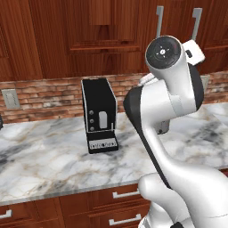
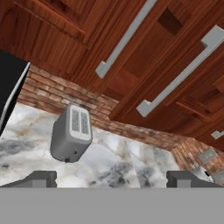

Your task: Move the bowls from the cabinet to the plates on the dining table.

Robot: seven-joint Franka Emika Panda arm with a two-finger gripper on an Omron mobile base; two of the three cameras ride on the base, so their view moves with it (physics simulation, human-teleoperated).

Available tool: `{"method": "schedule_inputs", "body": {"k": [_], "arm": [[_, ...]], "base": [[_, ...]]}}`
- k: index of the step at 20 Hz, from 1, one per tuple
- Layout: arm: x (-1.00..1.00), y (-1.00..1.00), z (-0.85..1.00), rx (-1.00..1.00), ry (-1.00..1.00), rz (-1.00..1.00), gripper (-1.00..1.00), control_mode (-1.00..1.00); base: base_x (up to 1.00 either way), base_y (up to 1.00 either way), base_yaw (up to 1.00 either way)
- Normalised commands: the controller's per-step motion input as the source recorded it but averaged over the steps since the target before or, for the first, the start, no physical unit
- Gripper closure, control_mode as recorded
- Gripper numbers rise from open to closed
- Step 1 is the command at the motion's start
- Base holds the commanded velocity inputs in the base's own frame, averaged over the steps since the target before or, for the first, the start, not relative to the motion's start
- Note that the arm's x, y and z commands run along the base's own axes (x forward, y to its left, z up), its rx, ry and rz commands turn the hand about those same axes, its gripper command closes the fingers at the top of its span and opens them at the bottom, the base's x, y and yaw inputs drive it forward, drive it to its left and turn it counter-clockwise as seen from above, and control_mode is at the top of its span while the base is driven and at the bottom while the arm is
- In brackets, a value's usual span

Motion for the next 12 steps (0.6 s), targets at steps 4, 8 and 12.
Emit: {"method": "schedule_inputs", "body": {"k": [4,8,12], "arm": [[0.22,-0.04,0.0,-0.04,0.0,0.0,-1.0,-1.0],[0.27,-0.02,0.0,-0.04,0.0,0.0,-1.0,-1.0],[0.26,0.0,0.0,-0.05,0.0,0.0,-1.0,-1.0]], "base": [[0.0,0.0,0.0],[0.0,0.0,0.0],[0.0,0.0,0.0]]}}
